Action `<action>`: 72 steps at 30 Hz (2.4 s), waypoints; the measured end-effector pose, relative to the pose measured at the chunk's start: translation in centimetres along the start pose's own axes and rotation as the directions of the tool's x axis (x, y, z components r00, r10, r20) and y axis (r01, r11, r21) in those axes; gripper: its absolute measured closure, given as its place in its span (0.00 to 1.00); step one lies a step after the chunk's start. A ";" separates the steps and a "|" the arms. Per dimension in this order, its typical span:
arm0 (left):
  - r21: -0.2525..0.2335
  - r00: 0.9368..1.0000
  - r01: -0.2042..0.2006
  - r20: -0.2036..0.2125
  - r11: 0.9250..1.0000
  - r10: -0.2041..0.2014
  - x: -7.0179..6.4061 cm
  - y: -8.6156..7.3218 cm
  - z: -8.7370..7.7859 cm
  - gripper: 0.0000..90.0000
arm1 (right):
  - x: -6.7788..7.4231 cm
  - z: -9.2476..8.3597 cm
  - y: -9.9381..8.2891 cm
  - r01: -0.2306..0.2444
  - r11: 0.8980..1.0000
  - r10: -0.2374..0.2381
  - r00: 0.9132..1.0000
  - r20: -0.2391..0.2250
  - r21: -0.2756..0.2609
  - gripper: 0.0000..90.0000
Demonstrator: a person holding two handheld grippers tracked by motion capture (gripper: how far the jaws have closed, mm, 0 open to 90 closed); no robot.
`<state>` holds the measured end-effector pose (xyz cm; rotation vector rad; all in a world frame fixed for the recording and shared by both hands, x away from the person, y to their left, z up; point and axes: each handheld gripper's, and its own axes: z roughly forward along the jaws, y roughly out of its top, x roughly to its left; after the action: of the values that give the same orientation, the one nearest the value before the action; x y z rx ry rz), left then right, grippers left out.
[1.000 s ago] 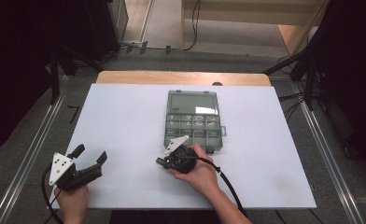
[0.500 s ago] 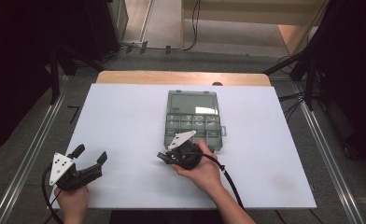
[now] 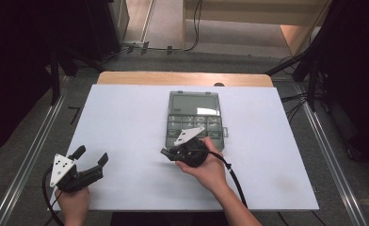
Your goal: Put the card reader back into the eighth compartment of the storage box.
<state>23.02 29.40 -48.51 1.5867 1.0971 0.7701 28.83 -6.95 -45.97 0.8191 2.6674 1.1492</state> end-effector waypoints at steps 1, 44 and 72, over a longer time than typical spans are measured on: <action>0.001 1.000 0.000 0.000 1.000 0.000 0.0 0.0 0.0 0.16 | 0.0 -0.1 0.0 0.001 1.000 -0.001 1.000 0.001 -0.002 0.79; 0.001 1.000 0.002 0.000 1.000 -0.002 0.0 0.0 0.0 0.16 | -2.8 -4.5 -1.0 -0.061 0.996 0.066 0.995 0.075 -0.067 0.79; 0.000 1.000 0.005 -0.001 1.000 -0.005 0.1 0.0 0.1 0.16 | -5.5 -7.6 -3.5 -0.137 0.984 0.153 0.976 0.154 -0.110 0.79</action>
<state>23.11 29.45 -48.52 1.5836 1.1014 0.7674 29.57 -16.65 -43.63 1.0562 2.4335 1.1797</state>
